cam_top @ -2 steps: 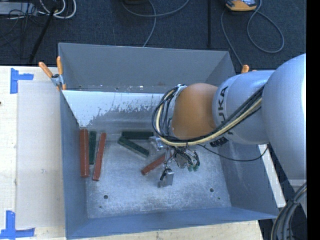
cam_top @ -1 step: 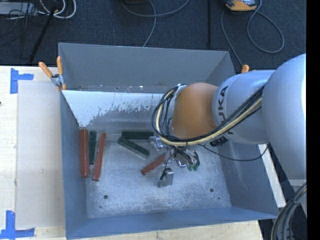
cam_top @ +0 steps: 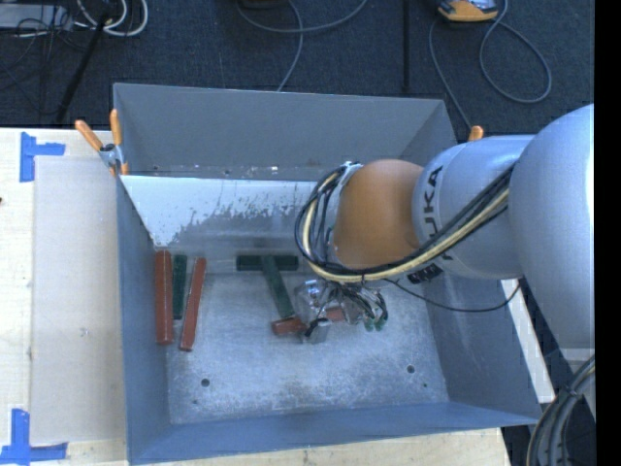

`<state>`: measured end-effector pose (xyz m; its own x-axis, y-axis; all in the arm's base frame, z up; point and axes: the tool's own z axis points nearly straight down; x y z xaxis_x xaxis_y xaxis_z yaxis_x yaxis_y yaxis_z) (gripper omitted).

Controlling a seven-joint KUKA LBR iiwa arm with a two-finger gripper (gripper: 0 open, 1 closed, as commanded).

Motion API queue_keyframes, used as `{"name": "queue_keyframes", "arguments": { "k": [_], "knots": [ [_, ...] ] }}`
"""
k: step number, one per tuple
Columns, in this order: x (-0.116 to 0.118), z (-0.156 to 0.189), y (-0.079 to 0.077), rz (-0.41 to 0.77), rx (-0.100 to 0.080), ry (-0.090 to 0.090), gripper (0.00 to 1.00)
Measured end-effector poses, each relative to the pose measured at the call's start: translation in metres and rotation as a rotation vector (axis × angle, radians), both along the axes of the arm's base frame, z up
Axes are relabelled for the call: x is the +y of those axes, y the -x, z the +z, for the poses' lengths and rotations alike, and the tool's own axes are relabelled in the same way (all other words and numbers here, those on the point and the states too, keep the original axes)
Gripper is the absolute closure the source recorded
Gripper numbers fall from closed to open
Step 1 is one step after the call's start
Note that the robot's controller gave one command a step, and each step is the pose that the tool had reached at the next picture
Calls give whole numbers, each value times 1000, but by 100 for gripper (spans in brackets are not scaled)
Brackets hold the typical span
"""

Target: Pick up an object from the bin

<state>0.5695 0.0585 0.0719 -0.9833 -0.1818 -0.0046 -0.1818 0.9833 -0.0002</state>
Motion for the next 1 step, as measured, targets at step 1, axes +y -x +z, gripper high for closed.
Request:
{"name": "queue_keyframes", "arguments": {
  "k": [1],
  "knots": [
    [1, 74, -2, 1, -3, 0, 100]
  ]
}}
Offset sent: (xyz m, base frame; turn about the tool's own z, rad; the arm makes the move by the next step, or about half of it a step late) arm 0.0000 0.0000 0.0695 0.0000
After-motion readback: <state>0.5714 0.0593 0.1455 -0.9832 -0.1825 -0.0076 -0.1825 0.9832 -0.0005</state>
